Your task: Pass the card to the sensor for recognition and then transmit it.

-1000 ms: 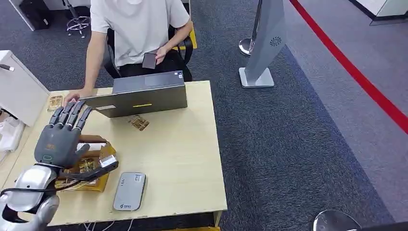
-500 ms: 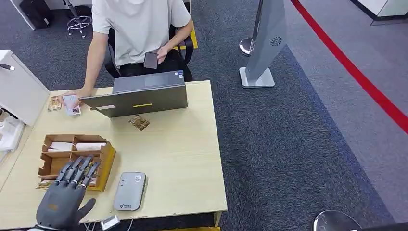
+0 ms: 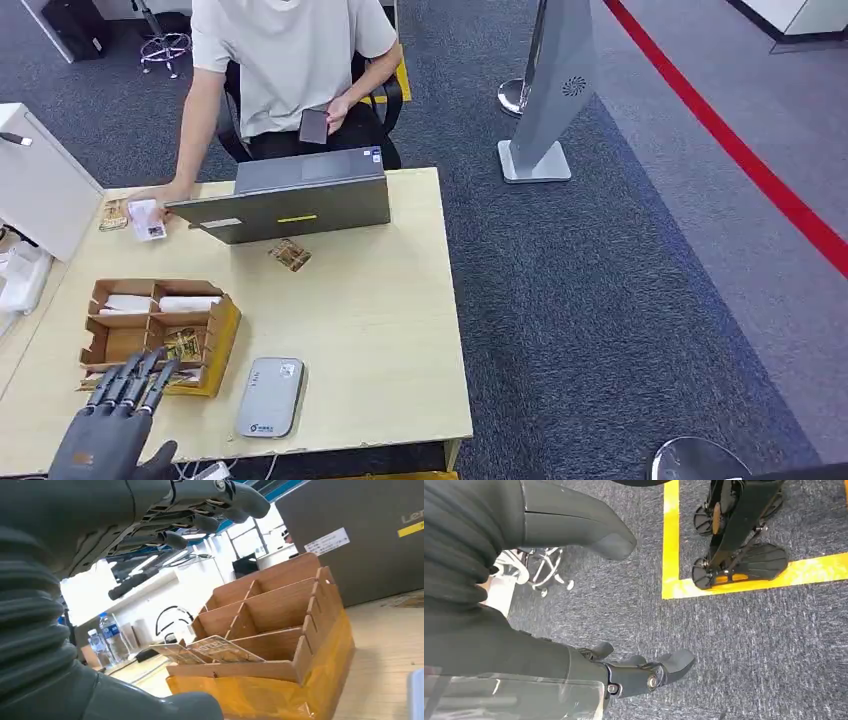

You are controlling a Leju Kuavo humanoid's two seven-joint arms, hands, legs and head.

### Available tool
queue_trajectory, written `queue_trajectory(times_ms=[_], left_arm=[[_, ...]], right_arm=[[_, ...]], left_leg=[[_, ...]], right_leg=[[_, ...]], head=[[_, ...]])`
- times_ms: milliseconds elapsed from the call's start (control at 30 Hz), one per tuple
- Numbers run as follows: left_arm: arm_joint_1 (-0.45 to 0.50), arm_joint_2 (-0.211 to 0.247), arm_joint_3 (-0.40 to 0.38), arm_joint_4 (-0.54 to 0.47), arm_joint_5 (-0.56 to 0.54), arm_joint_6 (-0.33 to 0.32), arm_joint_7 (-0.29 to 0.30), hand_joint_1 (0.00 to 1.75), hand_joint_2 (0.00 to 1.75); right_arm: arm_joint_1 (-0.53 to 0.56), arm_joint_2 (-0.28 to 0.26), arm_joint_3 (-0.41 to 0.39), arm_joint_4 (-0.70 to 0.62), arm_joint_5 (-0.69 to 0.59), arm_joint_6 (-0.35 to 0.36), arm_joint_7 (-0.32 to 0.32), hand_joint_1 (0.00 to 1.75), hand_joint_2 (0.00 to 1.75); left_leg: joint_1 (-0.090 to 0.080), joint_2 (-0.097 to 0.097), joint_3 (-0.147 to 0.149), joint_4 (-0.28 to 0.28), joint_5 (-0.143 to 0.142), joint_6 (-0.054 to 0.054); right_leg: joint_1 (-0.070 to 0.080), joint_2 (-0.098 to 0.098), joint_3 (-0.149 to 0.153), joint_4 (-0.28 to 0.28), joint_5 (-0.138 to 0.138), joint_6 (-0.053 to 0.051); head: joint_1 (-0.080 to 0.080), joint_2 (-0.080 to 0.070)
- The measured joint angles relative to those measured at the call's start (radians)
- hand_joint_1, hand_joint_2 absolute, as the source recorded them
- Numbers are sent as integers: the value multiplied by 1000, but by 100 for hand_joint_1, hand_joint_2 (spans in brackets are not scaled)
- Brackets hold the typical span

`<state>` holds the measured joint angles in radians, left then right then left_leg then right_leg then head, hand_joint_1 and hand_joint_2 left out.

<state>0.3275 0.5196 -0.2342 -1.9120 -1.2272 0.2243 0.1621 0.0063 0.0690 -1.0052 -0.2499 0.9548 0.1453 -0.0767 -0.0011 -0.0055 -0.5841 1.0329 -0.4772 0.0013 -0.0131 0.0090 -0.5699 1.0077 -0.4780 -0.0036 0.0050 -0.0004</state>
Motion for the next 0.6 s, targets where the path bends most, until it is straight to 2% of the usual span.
queue_trajectory(times_ms=[267,400,600], left_arm=[[0,0,11,3,0,0,0,0,175],[-1,-6,27,13,-26,0,35,0,175],[-44,-52,100,129,-97,17,52,0,175]], right_arm=[[0,2,-9,-5,0,0,0,0,175],[0,2,-12,-6,9,2,0,0,175],[-1,2,-12,-6,39,-2,0,0,175]], left_leg=[[0,0,0,0,0,0],[0,0,0,0,0,0],[0,0,0,0,0,0]], right_leg=[[0,0,0,0,0,0],[0,0,0,0,0,0],[0,0,0,0,0,0]], head=[[0,0],[0,0],[0,0]])
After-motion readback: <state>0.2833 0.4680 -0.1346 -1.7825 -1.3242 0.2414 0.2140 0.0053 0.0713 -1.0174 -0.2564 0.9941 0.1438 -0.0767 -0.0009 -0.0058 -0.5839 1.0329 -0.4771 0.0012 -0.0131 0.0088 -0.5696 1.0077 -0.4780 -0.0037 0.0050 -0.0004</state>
